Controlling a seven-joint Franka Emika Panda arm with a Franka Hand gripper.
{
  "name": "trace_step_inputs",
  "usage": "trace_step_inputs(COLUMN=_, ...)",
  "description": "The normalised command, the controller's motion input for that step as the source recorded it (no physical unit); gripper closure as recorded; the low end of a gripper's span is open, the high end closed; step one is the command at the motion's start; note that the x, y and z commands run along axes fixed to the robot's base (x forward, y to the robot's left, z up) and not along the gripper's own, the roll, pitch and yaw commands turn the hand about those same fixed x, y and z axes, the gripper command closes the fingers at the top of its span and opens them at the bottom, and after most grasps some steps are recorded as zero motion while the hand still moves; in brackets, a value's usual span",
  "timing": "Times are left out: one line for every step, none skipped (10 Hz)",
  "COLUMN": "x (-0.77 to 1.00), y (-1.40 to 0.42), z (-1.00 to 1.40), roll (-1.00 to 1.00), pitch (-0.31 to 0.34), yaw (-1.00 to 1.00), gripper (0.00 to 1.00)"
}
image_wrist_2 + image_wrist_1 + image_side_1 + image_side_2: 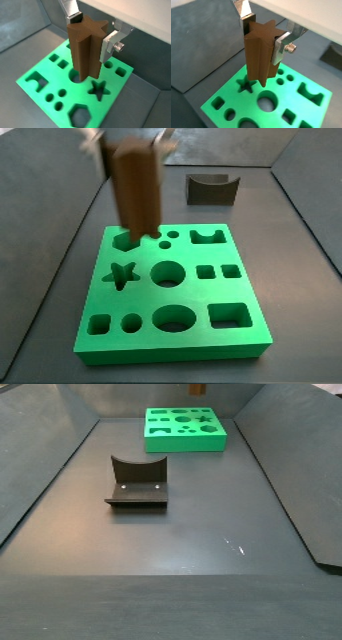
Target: Insert the star object.
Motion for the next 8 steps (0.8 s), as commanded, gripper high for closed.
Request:
trace_step_inputs(x=-0.47, y=-0.27, z=-0.78, roll=0.24, pitch=-0.133, yaw=0.69, gripper=1.0)
trace_step_inputs(x=-0.39, y=-0.23, z=-0.79, roll=0.2, pitch=-0.136, yaw=0.8, gripper=1.0)
trace_step_inputs(x=-0.23, y=-0.01, z=-0.85, roll=0.1, pitch=-0.121, yaw=0.92, gripper=1.0)
trace_step_inputs(x=0.01, y=0.0, z=-0.81, roll=0.0, pitch=-0.041, yaw=0.62, gripper=1.0)
trace_step_inputs(x=0.37, y=0.12, z=-0.82, roll=-0.08, pitch=0.003, yaw=0.23, gripper=1.0)
trace_step_inputs(x=0.33, y=0.11, z=-0.75, roll=-0.08, pitch=0.011, yaw=0.01, gripper=1.0)
trace_step_inputs(x=0.23, y=0.01, z=-0.8, roll=-0.04, pitch=0.0, yaw=0.07, gripper=1.0)
trace_step_inputs(x=0.01, y=0.0, z=-0.8, roll=0.0, pitch=-0.037, yaw=0.11, gripper=1.0)
